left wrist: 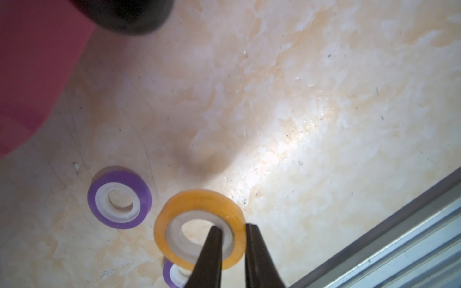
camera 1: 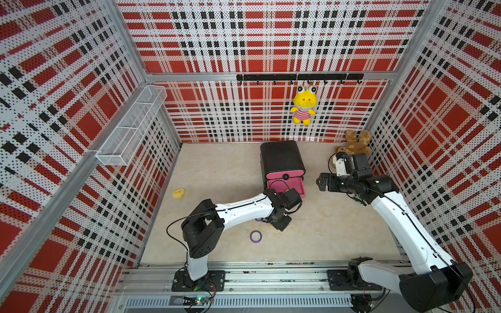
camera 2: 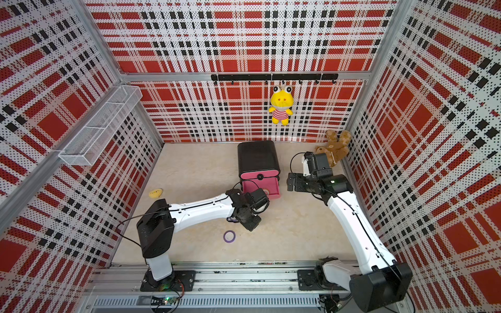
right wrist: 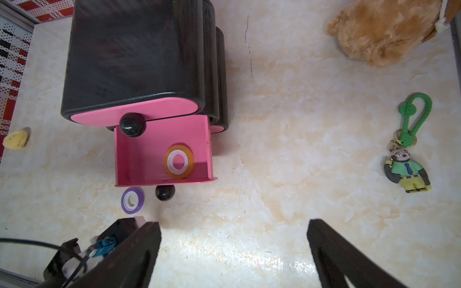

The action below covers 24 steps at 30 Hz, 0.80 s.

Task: Place the transparent tape into the drawer according to color
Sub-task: Pick up the tape from the center of the board, then place the tape in the drawer.

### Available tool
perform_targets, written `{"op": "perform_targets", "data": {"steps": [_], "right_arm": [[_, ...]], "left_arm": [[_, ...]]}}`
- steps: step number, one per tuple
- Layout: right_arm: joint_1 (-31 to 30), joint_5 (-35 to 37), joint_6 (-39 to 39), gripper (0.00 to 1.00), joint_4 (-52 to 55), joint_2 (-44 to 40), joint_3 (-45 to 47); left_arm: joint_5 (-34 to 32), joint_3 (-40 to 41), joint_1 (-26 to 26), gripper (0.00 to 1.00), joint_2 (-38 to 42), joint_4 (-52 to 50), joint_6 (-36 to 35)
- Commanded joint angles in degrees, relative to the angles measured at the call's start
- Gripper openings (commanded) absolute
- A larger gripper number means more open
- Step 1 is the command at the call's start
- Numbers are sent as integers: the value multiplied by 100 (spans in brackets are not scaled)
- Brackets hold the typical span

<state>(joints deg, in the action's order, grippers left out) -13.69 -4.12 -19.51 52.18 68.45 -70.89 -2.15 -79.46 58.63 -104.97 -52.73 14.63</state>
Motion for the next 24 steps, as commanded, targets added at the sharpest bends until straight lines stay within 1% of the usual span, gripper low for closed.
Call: {"op": "perform_targets", "data": {"steps": [1,6,10,16,24], "right_arm": [[52,-54,28,100,-87,16,-118],[55,-87,22,100,-116,11,-105],[53,-108,13,100,-144,12,-85],[52,-90,0,100,-148,11,-83],[56,-2,6,100,-116,-25,-100]], "left_arm": [[5,89,61,0,483,24,218],[-65,-278,4,0,799,26,321],[-215,-855,-168,0,779,-11,209],[-440,-1524,-684,0,411,-87,-233],[-643,-2158,-992,0,-299,-82,-603]]}}
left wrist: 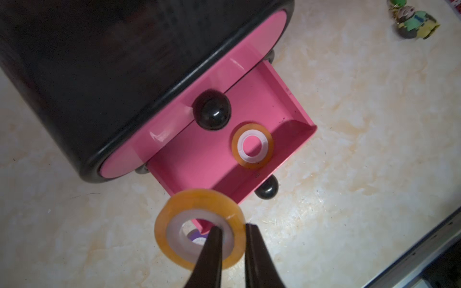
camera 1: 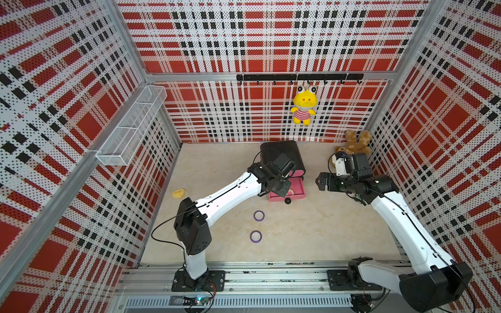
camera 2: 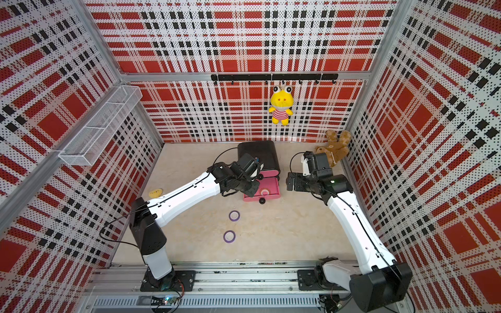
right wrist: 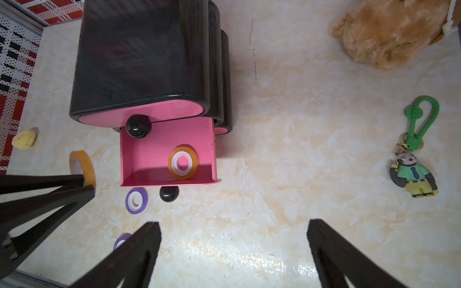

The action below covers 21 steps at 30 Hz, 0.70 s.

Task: Place the transparent tape into the drawer according to color
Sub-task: Place the tape in the drawer.

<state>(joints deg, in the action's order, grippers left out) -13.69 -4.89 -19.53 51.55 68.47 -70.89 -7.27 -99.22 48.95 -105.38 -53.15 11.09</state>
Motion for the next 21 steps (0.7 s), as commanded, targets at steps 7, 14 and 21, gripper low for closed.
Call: {"op": "perform_targets", "data": {"steps": [7,14,21], "right_arm": [[59,163,18,100,-12,-57,-96],[60,136,11,100,-45,-35,-47],[60,119,12,100,-36,-51,-39]], "left_arm": [[-155,-278,-74,0,-638,-22,-387],[-240,-478,-157,14,-867,-11,-441],[-255,-598,-158,56,-900,-2,-424]]}}
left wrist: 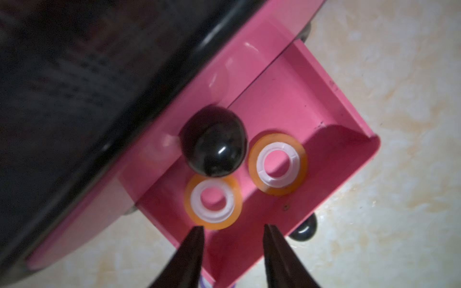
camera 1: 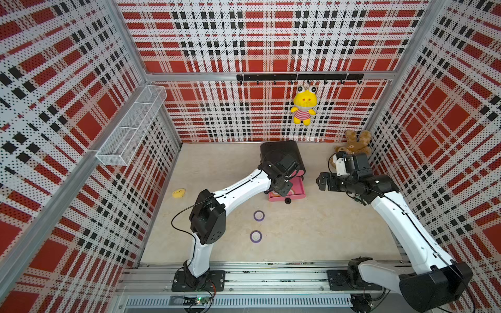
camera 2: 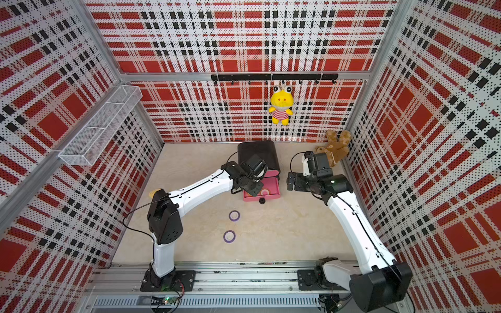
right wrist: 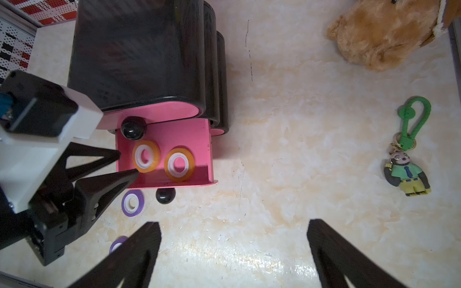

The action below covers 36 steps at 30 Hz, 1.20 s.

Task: Place the transparent tape into the drawer according to color
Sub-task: Place the tape in the drawer, then close the drawer of the storage box.

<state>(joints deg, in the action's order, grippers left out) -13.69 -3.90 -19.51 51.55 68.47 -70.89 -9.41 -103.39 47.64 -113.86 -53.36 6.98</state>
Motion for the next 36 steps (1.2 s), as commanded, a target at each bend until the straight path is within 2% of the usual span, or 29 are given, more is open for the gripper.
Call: {"op": "perform_targets", "data": {"steps": [1,5,12,18,23,27,32,36], "right_arm": [[60,14,11,100,-37,-53,-39],[60,-82,2,100,-103,-79,50],[45,-506,-49,100,-433,-106,435],[-153,-573,-95,100,-643,-105,645],[-580,-552,-179,100,-999,-102,917],[-1027,-476,-419,100,-1404,-72,1201],[-1672,-70,-745,100,-1855,90,1465],[-2084,247,-1028,100,-2212,210,1709]], "left_arm": [[-19,-181,-26,62,-45,19,-21],[-23,-224,-9,75,84,28,22],[173,-460,139,80,754,107,48],[392,-374,74,81,1452,301,158],[669,322,-482,86,2160,1153,544],[1404,1305,-1241,91,2536,2185,945],[2154,2004,-1790,95,2430,3158,1282],[2396,2041,-1975,95,2059,3413,1341]]}}
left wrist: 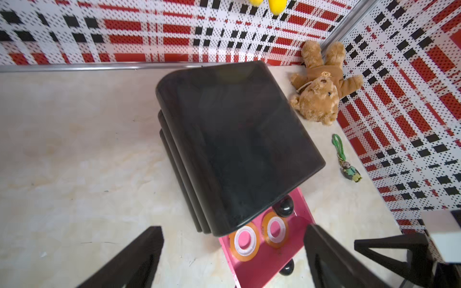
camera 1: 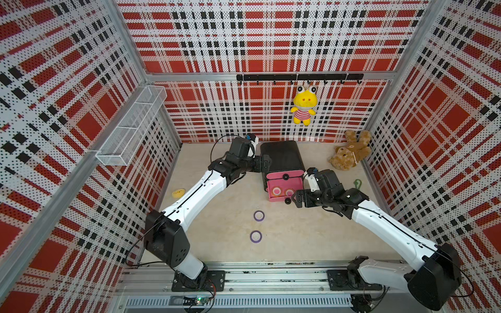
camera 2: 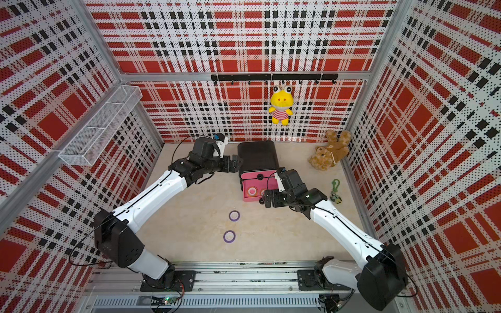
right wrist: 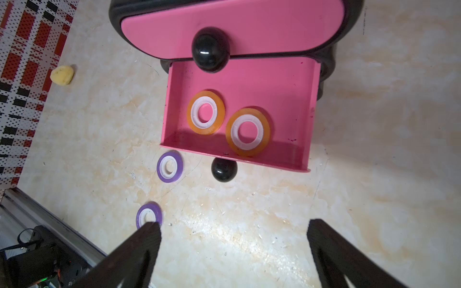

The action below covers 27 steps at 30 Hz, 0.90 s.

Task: Place the transparent tape into the drawer according to color
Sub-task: Close the drawer of the storage box.

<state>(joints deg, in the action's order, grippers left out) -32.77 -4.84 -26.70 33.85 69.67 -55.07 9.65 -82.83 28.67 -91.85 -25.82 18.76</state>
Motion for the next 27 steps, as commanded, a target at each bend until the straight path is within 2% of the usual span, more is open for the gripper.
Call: {"op": "perform_targets", "data": {"steps": [1,8,17,27], "right_arm": [[-260,424,-385,100,-499,148,182],[-548,747,-790,97,-1041,275,653],[-809,1303,-952,80,-1908,217,1282],[-871,1470,-899,78,-2232,381,1398]], "left_arm": [[530,-23,-121,95,-247,694,171],[787,-87,-229,92,-686,850,154],[935,14,-307,85,-814,903,123],[1132,118,-362,74,-1072,903,215]]}}
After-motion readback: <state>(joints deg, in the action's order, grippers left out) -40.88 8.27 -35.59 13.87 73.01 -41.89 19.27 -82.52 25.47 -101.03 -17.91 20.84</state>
